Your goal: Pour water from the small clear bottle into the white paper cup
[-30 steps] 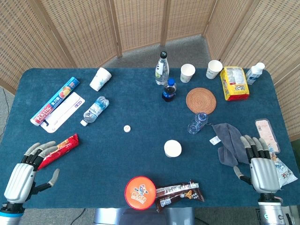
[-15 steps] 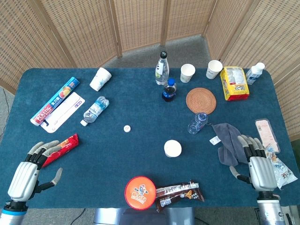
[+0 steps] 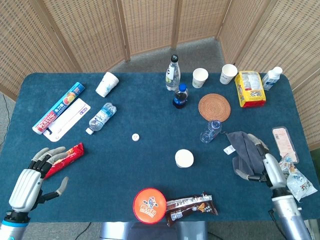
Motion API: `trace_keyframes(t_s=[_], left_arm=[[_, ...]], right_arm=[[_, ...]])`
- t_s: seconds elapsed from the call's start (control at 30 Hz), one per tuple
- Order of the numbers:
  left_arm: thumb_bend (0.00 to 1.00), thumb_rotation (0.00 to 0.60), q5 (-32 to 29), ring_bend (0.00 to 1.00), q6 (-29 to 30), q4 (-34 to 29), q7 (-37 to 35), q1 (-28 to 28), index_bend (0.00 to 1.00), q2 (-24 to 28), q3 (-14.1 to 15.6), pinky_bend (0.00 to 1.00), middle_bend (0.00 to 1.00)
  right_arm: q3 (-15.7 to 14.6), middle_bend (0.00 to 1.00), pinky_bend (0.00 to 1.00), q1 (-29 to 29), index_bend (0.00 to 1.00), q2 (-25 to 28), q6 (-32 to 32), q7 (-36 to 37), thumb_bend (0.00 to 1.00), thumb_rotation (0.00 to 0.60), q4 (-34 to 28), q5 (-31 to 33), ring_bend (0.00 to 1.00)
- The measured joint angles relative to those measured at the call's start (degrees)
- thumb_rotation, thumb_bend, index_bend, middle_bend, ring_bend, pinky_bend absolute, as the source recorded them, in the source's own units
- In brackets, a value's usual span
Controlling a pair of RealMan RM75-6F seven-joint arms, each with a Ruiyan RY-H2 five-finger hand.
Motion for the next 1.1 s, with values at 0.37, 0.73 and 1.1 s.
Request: trace_keyframes(t_s=[0.37, 0.73, 1.1], left_arm=[[0.48, 0.465, 0.58, 0.18, -0.4, -2.37, 1.39, -0.61, 0.21, 1.42, -0.37, 0.1, 0.19], [0.48, 0.462, 0.69, 0.18, -0.48, -3.88, 3.37, -0.68, 0.21, 1.91, -0.6, 0.1, 0.19], [0.48, 0.465, 0.93, 0.18, -0.18, -4.64, 4.21, -0.65, 0.21, 1.85, -0.83, 0.1, 0.19]], right_arm=[[2.35, 0.0, 0.0, 8.22, 0.0, -3.43, -9.73, 18.79, 0.1, 0.6, 12.74, 0.33, 0.0], [1.62, 0.0, 0.0, 12.36, 0.0, -7.67, -13.71, 26.09, 0.09, 0.6, 21.45, -0.35, 0.0], [1.17, 0.0, 0.0, 17.17, 0.0, -11.03, -18.86, 30.98, 0.1, 0.6, 28.11, -0.47, 0.0]])
